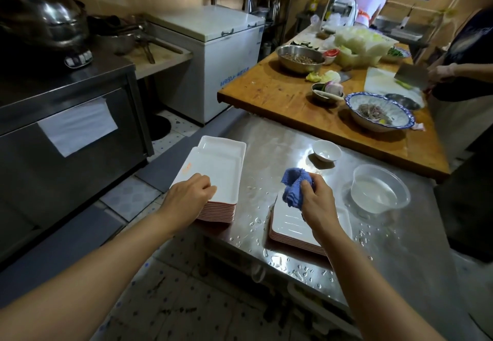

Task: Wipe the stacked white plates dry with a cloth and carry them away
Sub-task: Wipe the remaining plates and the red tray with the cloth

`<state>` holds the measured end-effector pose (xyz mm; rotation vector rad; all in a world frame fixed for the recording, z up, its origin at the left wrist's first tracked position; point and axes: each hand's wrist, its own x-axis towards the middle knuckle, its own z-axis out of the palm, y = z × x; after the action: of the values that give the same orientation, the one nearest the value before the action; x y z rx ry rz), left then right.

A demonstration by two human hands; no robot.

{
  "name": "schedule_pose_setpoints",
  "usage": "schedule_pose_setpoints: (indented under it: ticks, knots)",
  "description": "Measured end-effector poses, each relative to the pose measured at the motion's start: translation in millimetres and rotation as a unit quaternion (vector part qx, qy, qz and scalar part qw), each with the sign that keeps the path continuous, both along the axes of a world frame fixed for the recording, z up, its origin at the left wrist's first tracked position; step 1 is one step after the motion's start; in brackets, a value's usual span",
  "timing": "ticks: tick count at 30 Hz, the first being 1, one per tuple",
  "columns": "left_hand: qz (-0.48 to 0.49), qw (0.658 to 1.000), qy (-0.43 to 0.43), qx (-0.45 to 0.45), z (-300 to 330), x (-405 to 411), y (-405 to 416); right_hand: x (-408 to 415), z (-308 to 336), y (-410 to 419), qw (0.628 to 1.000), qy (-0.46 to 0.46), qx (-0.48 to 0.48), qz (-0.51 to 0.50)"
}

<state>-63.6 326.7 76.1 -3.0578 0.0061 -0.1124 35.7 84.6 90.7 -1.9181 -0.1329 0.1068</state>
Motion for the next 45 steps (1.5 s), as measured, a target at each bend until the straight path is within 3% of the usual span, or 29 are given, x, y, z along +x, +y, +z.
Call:
schedule_pose_setpoints:
  ticks: [16,21,25,28,31,36,42,45]
  knots:
    - [0.014,0.999,0.035,-0.037,-33,38,15,21,-38,-19,0.998,0.048,-0.002,-0.033]
    - [0.055,0.998,0.000,-0.027,-35,48,-14,26,-46,-37,0.997,0.057,0.001,-0.052]
    - [-0.070,0.993,-0.074,-0.064,-37,66,-70,31,-50,-58,0.996,0.053,0.003,-0.074]
    - [-0.128,0.990,0.015,-0.063,-54,81,-113,32,-53,-77,0.995,0.051,-0.008,-0.090]
    - [-0.051,0.989,0.099,-0.094,-79,91,-142,31,-59,-95,0.993,0.054,-0.020,-0.104]
    - [0.150,0.938,0.094,-0.298,-105,111,-148,27,-66,-107,0.990,0.057,-0.067,-0.106]
    - [0.181,0.924,0.116,-0.317,-116,119,-142,31,-82,-108,0.981,-0.050,-0.156,-0.106]
    - [0.178,0.920,0.105,-0.333,-119,118,-143,38,-102,-115,0.944,-0.009,-0.327,-0.049]
